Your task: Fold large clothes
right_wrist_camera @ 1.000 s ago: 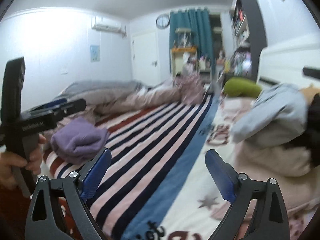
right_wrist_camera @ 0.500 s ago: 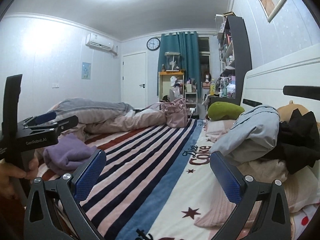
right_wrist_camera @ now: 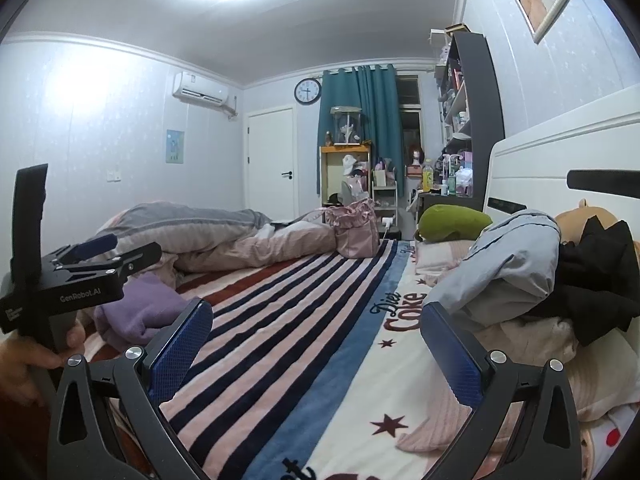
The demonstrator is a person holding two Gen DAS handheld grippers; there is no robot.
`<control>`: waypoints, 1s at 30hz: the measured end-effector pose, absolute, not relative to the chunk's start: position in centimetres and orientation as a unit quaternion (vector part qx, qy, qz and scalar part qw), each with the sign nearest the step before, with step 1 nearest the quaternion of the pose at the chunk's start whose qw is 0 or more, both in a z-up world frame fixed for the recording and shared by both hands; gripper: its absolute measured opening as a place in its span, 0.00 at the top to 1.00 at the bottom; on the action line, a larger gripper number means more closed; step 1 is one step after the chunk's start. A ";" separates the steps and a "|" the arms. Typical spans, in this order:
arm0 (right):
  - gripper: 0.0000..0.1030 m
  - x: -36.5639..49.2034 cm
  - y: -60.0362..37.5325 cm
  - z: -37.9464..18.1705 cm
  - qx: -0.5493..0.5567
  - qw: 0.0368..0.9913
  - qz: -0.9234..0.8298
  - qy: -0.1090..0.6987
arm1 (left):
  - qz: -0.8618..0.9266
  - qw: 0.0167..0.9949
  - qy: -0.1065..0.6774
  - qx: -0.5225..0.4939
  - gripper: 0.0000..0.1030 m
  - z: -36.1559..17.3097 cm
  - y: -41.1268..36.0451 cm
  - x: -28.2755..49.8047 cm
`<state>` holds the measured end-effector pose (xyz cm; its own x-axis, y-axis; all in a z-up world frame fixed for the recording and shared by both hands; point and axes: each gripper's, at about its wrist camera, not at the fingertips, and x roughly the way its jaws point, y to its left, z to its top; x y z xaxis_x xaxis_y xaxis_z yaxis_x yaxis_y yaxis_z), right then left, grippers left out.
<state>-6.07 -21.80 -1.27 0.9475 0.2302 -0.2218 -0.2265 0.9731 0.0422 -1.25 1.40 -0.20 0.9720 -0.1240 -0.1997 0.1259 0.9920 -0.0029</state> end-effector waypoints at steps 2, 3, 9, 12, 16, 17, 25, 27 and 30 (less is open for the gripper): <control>0.00 -6.3 -21.8 -1.1 0.012 0.987 0.115 0.114 | -0.065 0.993 0.101 0.005 0.00 -0.2 1.4 -1.4; 0.00 -6.5 -21.6 -1.1 0.014 0.987 0.113 0.114 | -0.067 0.993 0.101 0.005 0.00 -0.2 1.5 -1.4; 0.00 -6.4 -21.3 -1.0 0.018 0.987 0.106 0.116 | -0.067 0.993 0.102 0.003 0.00 -0.2 1.6 -1.5; 0.00 -6.3 -21.1 -1.0 0.018 0.987 0.105 0.117 | -0.065 0.993 0.101 0.005 0.00 -0.2 1.7 -1.6; 0.00 -6.1 -21.3 -1.0 0.021 0.987 0.106 0.116 | -0.061 0.993 0.101 0.005 0.00 -0.3 1.8 -1.5; 0.00 -6.1 -21.2 -1.0 0.023 0.987 0.106 0.116 | -0.061 0.993 0.101 0.005 0.00 -0.3 1.7 -1.5; 0.00 -6.2 -20.9 -1.1 0.033 0.988 0.101 0.113 | -0.061 0.993 0.102 0.005 0.00 -0.4 1.8 -1.5; 0.00 -6.2 -20.7 -1.1 0.036 0.988 0.098 0.110 | -0.059 0.993 0.102 0.006 0.00 -0.5 1.8 -1.5; 0.00 -6.5 -20.3 -1.0 0.038 0.988 0.098 0.110 | -0.059 0.993 0.103 0.007 0.00 -0.5 1.8 -1.5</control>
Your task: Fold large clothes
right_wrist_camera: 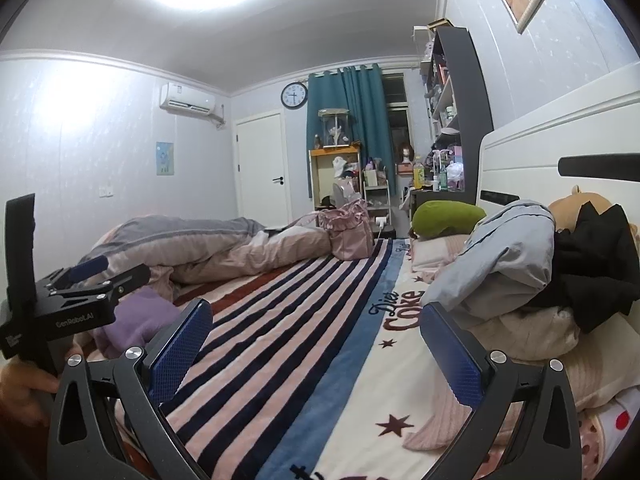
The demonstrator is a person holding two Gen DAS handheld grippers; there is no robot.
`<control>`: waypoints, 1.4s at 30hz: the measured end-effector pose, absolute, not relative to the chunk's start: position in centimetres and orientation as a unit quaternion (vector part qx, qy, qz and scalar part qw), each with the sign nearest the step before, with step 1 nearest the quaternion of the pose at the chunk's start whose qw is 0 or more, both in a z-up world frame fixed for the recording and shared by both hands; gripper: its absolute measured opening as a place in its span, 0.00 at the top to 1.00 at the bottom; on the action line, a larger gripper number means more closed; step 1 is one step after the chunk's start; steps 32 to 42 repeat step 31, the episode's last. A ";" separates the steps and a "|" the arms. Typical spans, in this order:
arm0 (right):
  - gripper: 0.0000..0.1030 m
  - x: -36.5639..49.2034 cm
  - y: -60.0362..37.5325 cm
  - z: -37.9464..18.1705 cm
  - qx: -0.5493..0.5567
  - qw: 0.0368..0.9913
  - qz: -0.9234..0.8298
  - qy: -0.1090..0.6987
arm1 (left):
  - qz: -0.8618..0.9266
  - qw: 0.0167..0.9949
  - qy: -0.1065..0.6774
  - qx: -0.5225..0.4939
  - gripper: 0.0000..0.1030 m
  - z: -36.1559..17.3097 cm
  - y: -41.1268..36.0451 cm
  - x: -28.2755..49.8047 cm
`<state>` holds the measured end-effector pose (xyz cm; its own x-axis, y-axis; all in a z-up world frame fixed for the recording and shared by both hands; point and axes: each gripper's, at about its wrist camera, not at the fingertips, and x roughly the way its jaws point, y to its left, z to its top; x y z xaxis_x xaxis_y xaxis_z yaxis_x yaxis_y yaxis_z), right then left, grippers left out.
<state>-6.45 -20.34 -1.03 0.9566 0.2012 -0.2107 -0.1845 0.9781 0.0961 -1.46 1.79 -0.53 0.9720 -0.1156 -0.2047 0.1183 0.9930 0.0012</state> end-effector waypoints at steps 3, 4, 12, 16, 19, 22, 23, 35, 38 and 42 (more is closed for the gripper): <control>0.00 -6.6 -20.0 -1.0 0.035 0.989 0.096 0.110 | -0.059 0.993 0.103 0.006 0.00 -0.5 1.8 -1.4; 0.00 -6.6 -20.0 -1.0 0.035 0.989 0.096 0.110 | -0.060 0.993 0.104 0.006 0.00 -0.6 1.8 -1.4; 0.00 -6.6 -19.9 -1.0 0.036 0.988 0.097 0.111 | -0.058 0.993 0.105 0.004 0.00 -0.8 2.1 -1.4; 0.00 -6.6 -19.9 -1.0 0.036 0.989 0.096 0.111 | -0.059 0.993 0.106 0.005 0.00 -0.9 2.1 -1.4; 0.00 -6.5 -19.9 -1.0 0.038 0.988 0.099 0.112 | -0.061 0.992 0.106 0.007 0.00 -1.0 2.0 -1.5; 0.00 -6.4 -19.6 -1.2 0.038 0.987 0.101 0.116 | -0.060 0.992 0.107 0.007 0.00 -1.0 2.0 -1.4; 0.00 -6.3 -19.6 -1.3 0.037 0.987 0.102 0.116 | -0.061 0.992 0.107 0.007 0.00 -1.0 2.0 -1.4; 0.00 -6.3 -19.4 -1.4 0.039 0.987 0.103 0.118 | -0.062 0.992 0.105 0.013 0.00 -1.0 1.9 -1.3; 0.00 -6.3 -19.4 -1.4 0.039 0.987 0.103 0.118 | -0.062 0.992 0.105 0.013 0.00 -1.0 1.9 -1.3; 0.00 -6.3 -19.4 -1.4 0.039 0.987 0.103 0.118 | -0.062 0.992 0.105 0.013 0.00 -1.0 1.9 -1.3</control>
